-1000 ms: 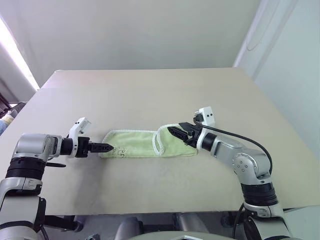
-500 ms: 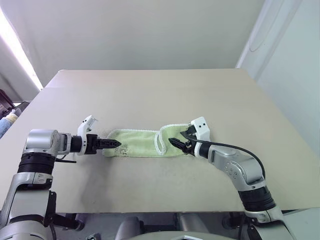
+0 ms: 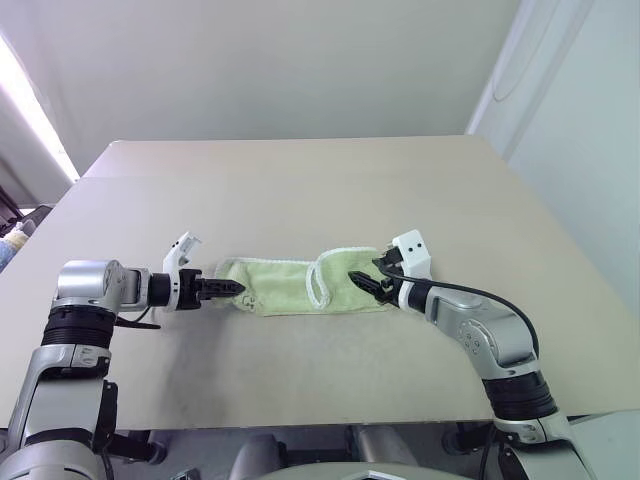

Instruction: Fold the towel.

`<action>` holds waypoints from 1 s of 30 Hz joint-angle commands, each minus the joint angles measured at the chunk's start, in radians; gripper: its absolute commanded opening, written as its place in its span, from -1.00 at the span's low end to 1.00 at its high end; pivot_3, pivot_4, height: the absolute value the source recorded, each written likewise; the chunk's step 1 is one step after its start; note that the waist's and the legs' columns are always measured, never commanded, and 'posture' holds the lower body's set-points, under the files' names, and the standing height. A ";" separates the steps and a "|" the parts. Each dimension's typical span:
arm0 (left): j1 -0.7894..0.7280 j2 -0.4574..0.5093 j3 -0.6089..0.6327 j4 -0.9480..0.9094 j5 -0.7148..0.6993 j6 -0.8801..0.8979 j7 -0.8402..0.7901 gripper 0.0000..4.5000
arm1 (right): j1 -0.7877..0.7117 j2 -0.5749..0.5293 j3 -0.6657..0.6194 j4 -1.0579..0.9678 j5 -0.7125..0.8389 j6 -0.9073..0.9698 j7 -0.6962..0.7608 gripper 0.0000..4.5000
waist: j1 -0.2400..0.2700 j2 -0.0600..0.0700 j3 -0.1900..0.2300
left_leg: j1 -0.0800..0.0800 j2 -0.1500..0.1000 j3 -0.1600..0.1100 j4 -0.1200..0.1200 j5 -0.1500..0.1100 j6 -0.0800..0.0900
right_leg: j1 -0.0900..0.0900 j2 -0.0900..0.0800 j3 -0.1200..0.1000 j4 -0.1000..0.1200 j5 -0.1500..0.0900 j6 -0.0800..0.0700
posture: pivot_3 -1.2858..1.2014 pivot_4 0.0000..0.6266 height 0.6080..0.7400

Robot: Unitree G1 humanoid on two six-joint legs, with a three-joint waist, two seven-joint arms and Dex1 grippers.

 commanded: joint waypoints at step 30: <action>-0.336 0.225 -0.257 0.163 0.252 -0.356 -0.368 -0.98 | 0.071 -0.077 -0.030 -0.173 0.050 0.014 0.174 0.57 | 0.007 -0.002 0.001 | -0.002 0.000 0.000 0.000 0.000 0.000 | -0.001 0.000 0.000 0.000 -0.001 0.000 | 0.03 -1.00 0.57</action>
